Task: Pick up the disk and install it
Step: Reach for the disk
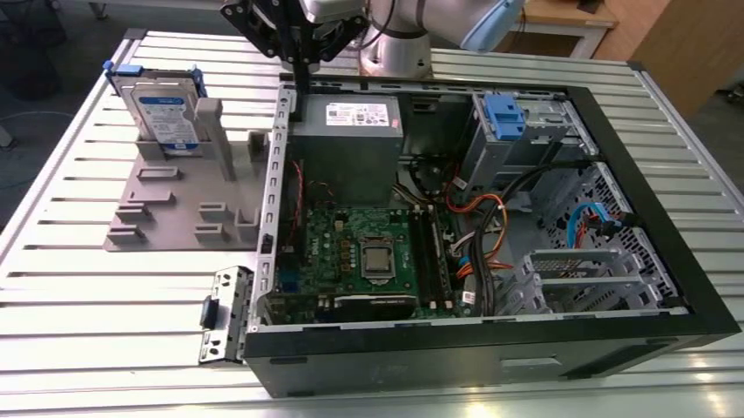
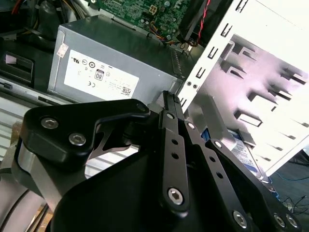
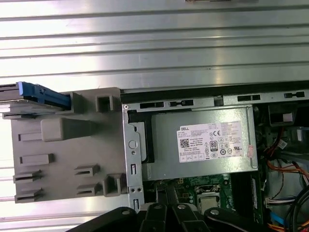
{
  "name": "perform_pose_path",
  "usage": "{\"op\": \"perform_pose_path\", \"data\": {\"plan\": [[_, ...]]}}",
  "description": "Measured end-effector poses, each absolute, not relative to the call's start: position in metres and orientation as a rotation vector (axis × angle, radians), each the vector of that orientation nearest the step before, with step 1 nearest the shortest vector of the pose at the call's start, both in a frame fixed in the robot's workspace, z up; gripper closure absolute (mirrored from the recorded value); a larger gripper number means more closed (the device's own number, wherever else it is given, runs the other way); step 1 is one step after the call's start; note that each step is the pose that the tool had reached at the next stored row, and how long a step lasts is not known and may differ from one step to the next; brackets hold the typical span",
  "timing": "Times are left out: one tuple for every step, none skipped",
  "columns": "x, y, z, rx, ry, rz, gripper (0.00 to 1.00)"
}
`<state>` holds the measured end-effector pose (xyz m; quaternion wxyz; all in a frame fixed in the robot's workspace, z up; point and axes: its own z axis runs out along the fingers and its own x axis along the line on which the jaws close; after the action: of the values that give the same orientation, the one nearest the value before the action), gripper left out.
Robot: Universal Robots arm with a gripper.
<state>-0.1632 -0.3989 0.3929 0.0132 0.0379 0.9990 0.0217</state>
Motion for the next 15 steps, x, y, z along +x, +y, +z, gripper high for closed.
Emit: {"op": "perform_pose_path", "data": {"plan": [[-0.164, -0.399, 0.393, 0.118, 3.112, 0.068, 0.90], [-0.166, -0.399, 0.393, 0.118, 3.112, 0.068, 0.90], [-0.167, -0.399, 0.393, 0.118, 3.112, 0.068, 0.90], [-0.168, -0.399, 0.393, 0.118, 3.112, 0.068, 0.90], [-0.169, -0.399, 0.393, 0.118, 3.112, 0.068, 0.90], [-0.170, -0.399, 0.393, 0.118, 3.112, 0.068, 0.90], [-0.171, -0.399, 0.393, 0.118, 3.112, 0.068, 0.90], [-0.172, -0.399, 0.393, 0.118, 3.112, 0.068, 0.90], [-0.173, -0.399, 0.393, 0.118, 3.112, 0.068, 0.90], [-0.175, -0.399, 0.393, 0.118, 3.112, 0.068, 0.90], [-0.176, -0.399, 0.393, 0.118, 3.112, 0.068, 0.90], [-0.177, -0.399, 0.393, 0.118, 3.112, 0.068, 0.90], [-0.178, -0.399, 0.393, 0.118, 3.112, 0.068, 0.90], [-0.180, -0.399, 0.393, 0.118, 3.112, 0.068, 0.90], [-0.181, -0.399, 0.393, 0.118, 3.112, 0.068, 0.90]]}}
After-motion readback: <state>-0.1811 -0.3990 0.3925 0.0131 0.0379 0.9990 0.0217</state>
